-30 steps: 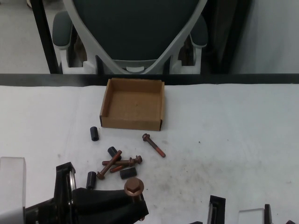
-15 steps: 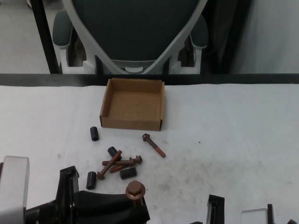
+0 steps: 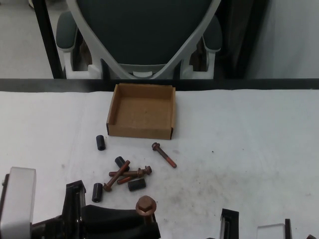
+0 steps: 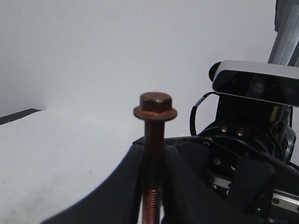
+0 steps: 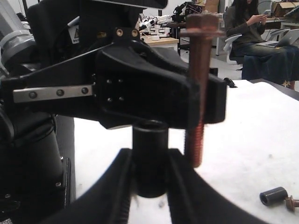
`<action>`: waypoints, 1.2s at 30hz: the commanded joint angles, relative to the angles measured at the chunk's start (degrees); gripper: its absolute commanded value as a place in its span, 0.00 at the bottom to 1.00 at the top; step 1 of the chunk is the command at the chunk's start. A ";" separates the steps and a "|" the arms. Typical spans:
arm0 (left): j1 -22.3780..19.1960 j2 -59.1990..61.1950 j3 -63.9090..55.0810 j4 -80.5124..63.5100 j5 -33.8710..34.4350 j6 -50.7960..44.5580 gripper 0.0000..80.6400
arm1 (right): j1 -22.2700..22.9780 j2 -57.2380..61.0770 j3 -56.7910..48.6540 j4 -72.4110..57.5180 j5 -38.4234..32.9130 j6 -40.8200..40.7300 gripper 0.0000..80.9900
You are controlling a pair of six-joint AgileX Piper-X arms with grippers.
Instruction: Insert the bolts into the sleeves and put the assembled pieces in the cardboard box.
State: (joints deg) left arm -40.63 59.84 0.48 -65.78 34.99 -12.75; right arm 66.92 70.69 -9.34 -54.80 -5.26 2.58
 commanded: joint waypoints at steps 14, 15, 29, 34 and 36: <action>0.03 -0.61 -0.48 -0.82 -2.64 1.61 0.54 | 0.10 -0.45 -0.70 1.00 2.66 1.32 0.00; 0.03 -0.61 -0.48 -0.82 -2.73 1.60 0.54 | 0.10 -0.45 -0.70 1.22 2.64 1.32 0.00; 0.03 -0.61 -0.48 2.18 -5.02 3.22 0.54 | 0.10 -0.45 -0.70 8.02 2.82 4.21 0.00; 0.03 -0.61 -0.48 6.50 -9.38 7.18 0.54 | 0.10 -0.45 -0.70 13.72 5.26 8.66 0.00; 0.03 -0.61 -0.48 7.90 -10.26 8.69 0.54 | 0.10 -0.45 -0.70 16.21 5.81 10.63 0.00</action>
State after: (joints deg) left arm -40.47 59.84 0.48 -59.86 26.89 -6.62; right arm 67.17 70.69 -9.34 -41.92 -1.10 9.98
